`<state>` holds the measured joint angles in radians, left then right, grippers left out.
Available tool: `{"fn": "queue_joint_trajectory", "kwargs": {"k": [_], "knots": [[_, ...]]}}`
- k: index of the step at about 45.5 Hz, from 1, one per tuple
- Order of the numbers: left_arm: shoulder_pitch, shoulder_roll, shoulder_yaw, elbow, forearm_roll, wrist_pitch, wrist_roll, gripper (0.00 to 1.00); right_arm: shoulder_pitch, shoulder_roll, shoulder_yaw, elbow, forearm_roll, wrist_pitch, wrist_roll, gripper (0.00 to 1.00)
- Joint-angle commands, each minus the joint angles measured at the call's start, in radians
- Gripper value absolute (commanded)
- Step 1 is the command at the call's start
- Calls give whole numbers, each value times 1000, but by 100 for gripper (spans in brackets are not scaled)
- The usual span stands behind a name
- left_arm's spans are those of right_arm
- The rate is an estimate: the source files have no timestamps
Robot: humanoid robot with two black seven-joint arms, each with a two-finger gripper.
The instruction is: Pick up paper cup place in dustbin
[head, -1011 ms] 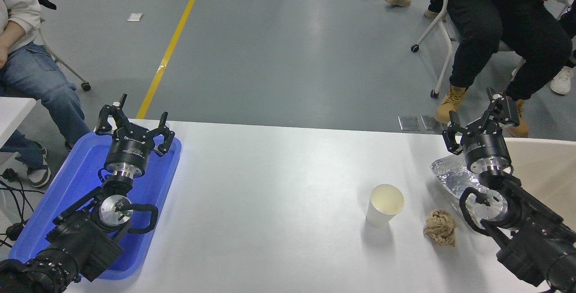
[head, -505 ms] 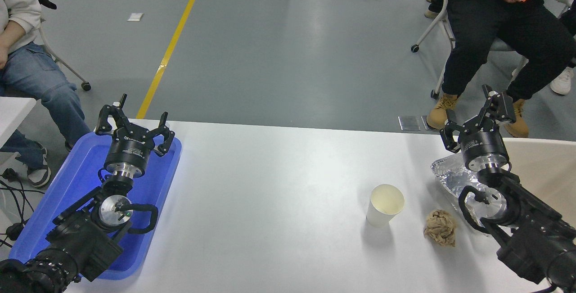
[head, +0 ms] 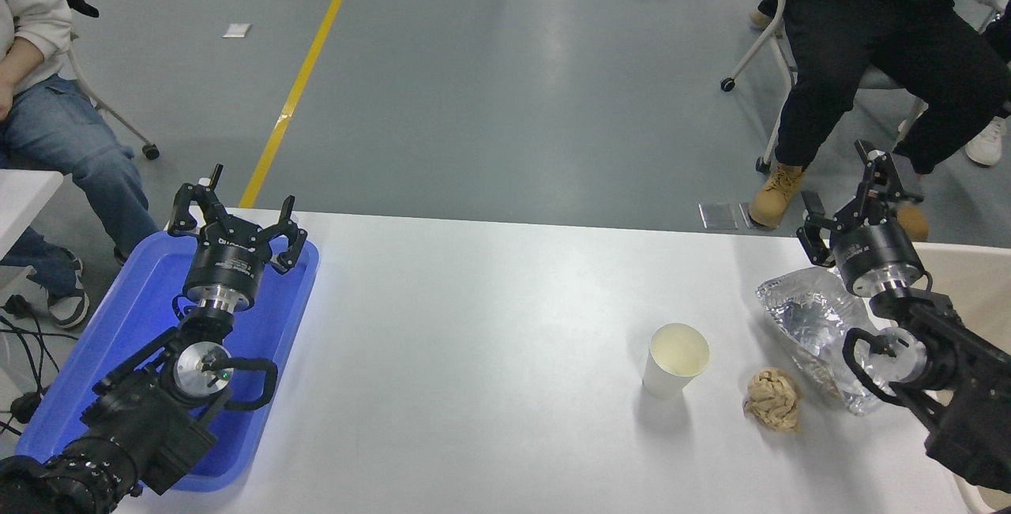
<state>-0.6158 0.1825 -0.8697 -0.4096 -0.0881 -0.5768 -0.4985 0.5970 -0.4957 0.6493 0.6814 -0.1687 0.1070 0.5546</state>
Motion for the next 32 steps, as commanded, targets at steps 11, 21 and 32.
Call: {"fn": "queue_joint_trajectory", "kwargs": {"k": [11,21,32], "knots": [[-1,0,0,0,-1,0,0,100,331,-182,-922,13,141,-10,-147,100],[-1,0,0,0,1,0,0,100,552,-216,-1345,18,130,17,-148,100],[-1,0,0,0,1,-1,0,100,845,-233,-1726,59,130,235,-222,100]]}}
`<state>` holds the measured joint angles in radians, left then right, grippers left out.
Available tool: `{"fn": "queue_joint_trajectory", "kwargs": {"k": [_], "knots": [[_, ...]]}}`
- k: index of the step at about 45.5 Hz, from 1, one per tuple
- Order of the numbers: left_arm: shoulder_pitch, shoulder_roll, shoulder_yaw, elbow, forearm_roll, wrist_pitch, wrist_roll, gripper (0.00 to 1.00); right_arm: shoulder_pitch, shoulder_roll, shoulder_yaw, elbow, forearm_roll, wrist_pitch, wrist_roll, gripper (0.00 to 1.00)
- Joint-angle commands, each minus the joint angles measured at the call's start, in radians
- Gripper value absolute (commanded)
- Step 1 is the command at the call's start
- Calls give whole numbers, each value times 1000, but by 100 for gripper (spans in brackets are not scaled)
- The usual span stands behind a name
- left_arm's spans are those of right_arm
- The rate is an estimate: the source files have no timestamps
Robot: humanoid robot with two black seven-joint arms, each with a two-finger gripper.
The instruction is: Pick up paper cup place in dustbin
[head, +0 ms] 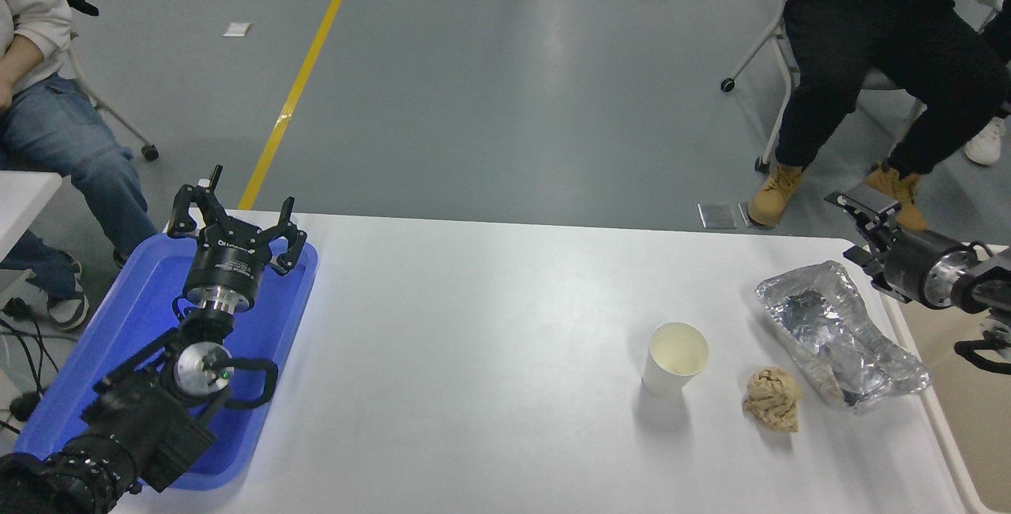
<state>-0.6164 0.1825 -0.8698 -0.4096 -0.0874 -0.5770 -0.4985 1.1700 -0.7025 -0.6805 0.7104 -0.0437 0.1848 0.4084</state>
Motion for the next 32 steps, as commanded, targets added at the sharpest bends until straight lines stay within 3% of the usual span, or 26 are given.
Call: {"fn": "queue_joint_trajectory", "kwargs": {"k": [1,8,15,32], "knots": [[0,0,0,0,0,-1,0,100,298,-26,-419,35,5,174,-95,100],[0,0,0,0,0,0,0,100,490,-18,-550,77,4,295,-253,100],[0,0,0,0,0,-1,0,100,618,29,-631,164,-5,320,-387,100],[0,0,0,0,0,0,0,100,855,173,-734,356,-18,355,-396,100]]}}
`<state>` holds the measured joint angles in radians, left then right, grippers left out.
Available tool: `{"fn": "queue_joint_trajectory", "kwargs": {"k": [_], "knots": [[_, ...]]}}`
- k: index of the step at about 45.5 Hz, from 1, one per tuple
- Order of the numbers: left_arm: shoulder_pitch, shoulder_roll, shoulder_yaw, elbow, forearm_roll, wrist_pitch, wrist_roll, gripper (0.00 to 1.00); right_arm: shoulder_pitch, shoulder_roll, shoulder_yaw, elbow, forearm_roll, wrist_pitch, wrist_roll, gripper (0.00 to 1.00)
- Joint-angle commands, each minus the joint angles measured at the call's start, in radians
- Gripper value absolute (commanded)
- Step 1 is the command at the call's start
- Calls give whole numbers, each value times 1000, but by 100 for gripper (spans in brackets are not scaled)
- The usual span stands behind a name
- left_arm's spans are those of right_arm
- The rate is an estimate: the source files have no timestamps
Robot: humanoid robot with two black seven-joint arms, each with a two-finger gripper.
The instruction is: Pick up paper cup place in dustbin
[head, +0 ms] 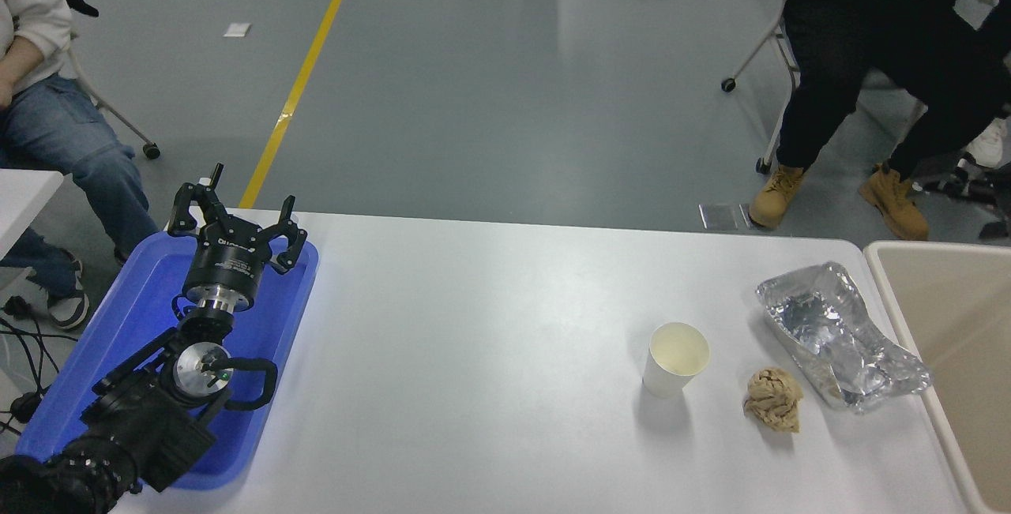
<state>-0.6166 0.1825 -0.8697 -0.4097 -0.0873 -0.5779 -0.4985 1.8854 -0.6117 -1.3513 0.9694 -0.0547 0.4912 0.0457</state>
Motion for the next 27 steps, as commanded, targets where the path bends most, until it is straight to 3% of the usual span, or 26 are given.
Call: {"fn": "queue_joint_trajectory", "kwargs": {"k": [1,27], "knots": [[1,0,0,0,0,1,0,100,145,92,-63,103,-8,58,-33,100],[1,0,0,0,0,1,0,100,228,237,150,315,-82,132,-33,100]]}}
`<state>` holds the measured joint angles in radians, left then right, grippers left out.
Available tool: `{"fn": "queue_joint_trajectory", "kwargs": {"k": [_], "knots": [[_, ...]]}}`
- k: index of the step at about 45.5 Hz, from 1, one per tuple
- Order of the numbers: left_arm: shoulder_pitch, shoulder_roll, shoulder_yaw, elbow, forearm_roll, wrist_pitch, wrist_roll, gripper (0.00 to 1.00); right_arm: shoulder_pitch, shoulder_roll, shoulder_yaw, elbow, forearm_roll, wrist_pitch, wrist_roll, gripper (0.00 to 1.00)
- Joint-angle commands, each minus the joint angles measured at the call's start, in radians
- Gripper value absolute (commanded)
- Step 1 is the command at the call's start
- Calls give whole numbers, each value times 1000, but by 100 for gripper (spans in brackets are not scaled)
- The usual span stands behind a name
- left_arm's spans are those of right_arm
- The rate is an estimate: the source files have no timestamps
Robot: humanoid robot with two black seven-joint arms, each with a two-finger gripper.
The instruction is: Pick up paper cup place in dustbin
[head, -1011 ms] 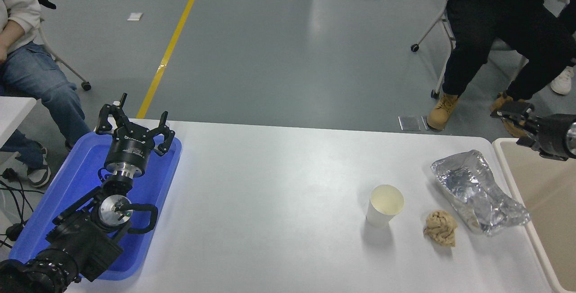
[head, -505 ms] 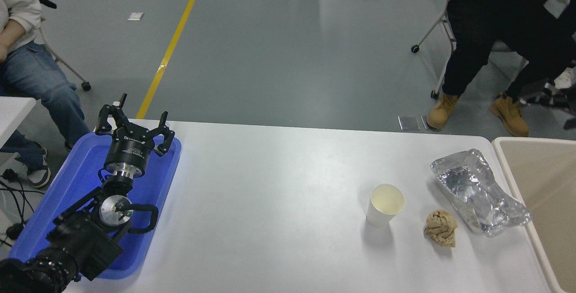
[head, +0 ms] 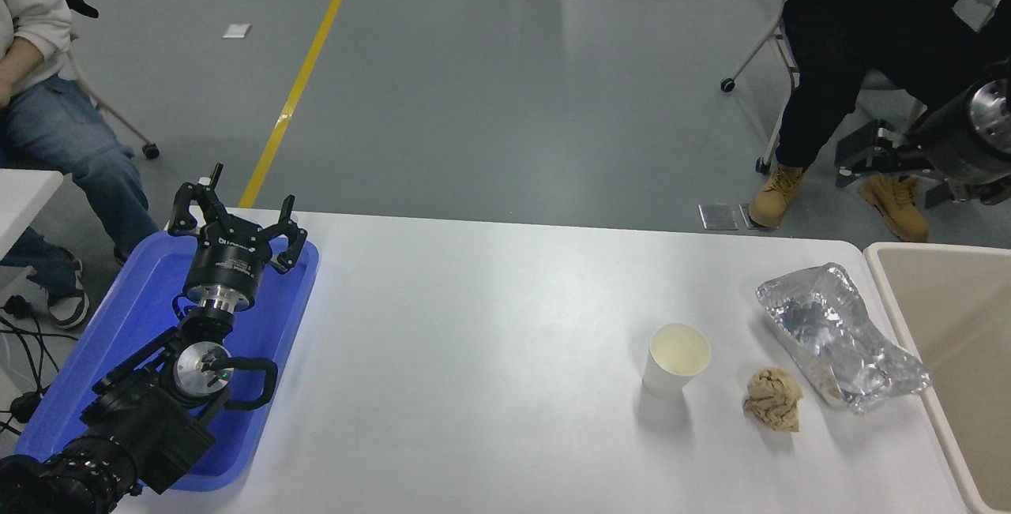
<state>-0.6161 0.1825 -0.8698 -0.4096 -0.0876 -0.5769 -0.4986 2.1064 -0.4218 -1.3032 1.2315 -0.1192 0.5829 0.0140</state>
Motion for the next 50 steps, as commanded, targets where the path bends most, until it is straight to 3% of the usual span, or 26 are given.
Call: {"fn": "queue_joint_trajectory", "kwargs": {"k": [1,31,50], "knots": [[-1,0,0,0,0,0,0,100,4,49,111,52,-17,43,0,100],[1,0,0,0,-1,0,0,100,-172,109,199,34,-54,-34,0,100],[1,0,0,0,-1,0,0,100,-393,116,251,-52,-181,-173,6,100]]}}
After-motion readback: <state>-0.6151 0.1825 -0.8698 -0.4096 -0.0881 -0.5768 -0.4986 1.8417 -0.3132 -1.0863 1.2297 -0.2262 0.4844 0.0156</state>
